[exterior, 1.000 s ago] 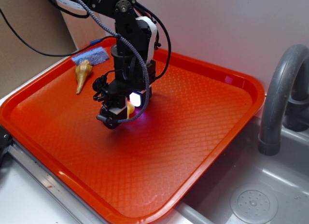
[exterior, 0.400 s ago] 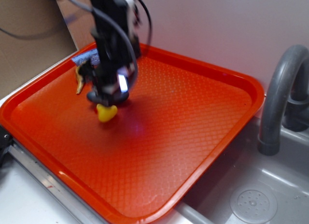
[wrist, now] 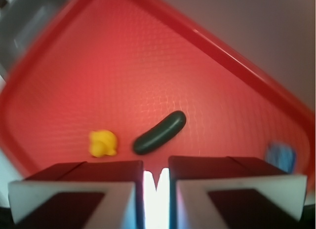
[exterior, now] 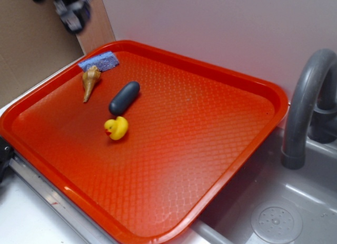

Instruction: Grab the yellow duck.

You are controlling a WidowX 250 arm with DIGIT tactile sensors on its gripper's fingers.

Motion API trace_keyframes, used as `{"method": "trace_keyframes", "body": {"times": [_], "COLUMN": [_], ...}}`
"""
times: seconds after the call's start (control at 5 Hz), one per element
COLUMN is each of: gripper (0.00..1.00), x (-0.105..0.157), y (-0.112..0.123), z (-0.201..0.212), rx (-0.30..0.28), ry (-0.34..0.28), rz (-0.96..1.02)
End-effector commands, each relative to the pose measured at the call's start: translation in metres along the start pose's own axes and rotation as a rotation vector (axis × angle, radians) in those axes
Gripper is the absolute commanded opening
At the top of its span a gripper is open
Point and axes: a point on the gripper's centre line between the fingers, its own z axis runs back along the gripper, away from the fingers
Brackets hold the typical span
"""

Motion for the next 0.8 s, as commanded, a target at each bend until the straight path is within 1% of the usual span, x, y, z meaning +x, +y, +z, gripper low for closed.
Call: {"method": "trace_keyframes", "body": {"times": [0.0, 0.2, 0.4, 0.6], "gripper": [1.00, 1.00, 1.00, 1.00], "x": [-0.004, 0.001, -0.014, -0.026], "y": [-0.059, -0.067, -0.063, -0.058], "z": [-0.027, -0.080, -0.111, -0.127], "rx": [0.109, 0.091, 0.053, -0.021], "ry": [0.119, 0.296, 0.361, 0.368], "rz": [-0.035, -0.279, -0.526, -0.774]}}
